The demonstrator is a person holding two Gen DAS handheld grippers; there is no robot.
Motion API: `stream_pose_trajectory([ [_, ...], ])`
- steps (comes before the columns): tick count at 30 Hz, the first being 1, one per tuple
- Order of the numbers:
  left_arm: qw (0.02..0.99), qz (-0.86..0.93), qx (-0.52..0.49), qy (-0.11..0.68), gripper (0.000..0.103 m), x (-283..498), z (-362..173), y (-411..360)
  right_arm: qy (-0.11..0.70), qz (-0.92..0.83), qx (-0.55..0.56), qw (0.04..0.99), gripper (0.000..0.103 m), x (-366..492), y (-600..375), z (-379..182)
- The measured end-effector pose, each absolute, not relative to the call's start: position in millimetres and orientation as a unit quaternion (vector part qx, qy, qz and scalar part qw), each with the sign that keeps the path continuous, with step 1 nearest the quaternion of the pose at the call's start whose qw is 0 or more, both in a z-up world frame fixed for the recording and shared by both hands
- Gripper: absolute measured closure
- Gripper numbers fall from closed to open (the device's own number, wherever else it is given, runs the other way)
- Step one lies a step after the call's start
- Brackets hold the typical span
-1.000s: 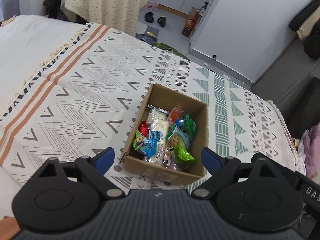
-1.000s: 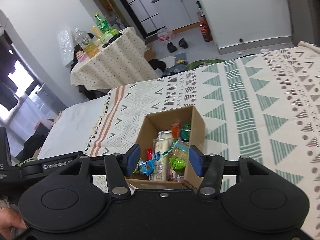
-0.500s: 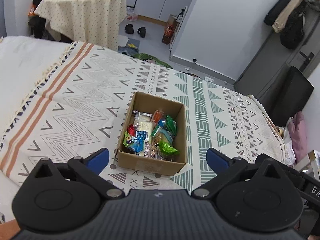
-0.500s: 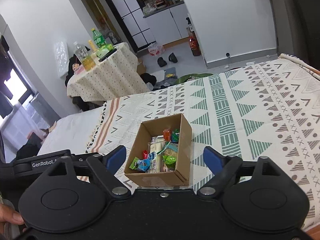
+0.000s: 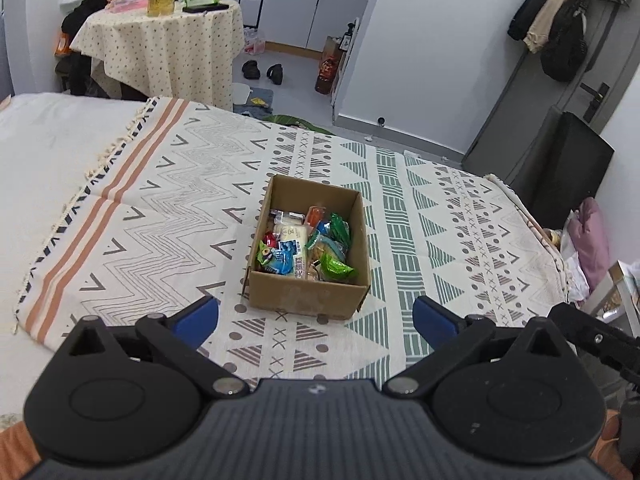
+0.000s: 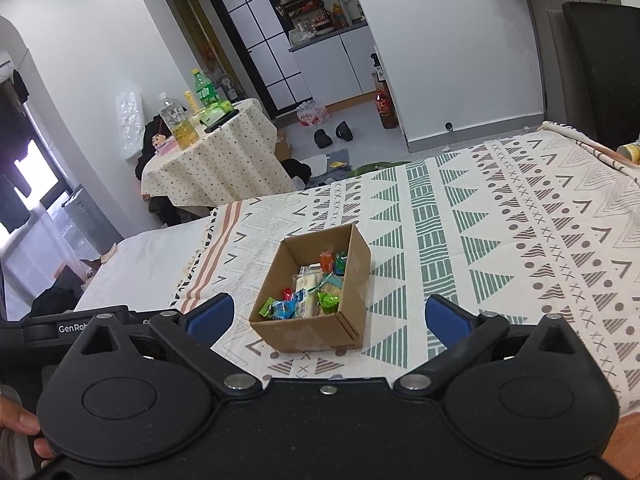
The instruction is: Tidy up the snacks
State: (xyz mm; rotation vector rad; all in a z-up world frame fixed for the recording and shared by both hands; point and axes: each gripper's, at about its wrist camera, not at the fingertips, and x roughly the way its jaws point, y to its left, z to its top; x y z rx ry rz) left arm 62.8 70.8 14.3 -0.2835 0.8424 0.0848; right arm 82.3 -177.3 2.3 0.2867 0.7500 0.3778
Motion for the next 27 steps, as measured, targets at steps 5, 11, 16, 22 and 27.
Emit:
stream_pose_trajectory([
  [5,0.909,0.035,-0.118,0.398,0.0,43.7,24.0,62.2,0.352,0.164,0.134,0.912,0.0,64.4,-185.1,7.7],
  [11,0.917,0.031,-0.099,0.385,0.0,19.3,33.7,55.0,0.341,0.149,0.129,0.919,0.0,41.9,-195.7,12.4],
  [16,0.921,0.031,-0.082,0.38,0.0,0.6,37.5,48.6,0.337,0.149,0.128,0.921,0.0,25.6,-202.3,14.4],
  [22,0.925,0.033,-0.06,0.373,0.0,-20.7,42.3,44.6,0.327,0.152,0.11,0.926,0.0,5.7,-203.0,17.7],
  [27,0.93,0.033,-0.049,0.364,0.0,-35.8,48.5,42.2,0.321,0.161,0.095,0.928,0.0,-4.7,-200.0,22.7],
])
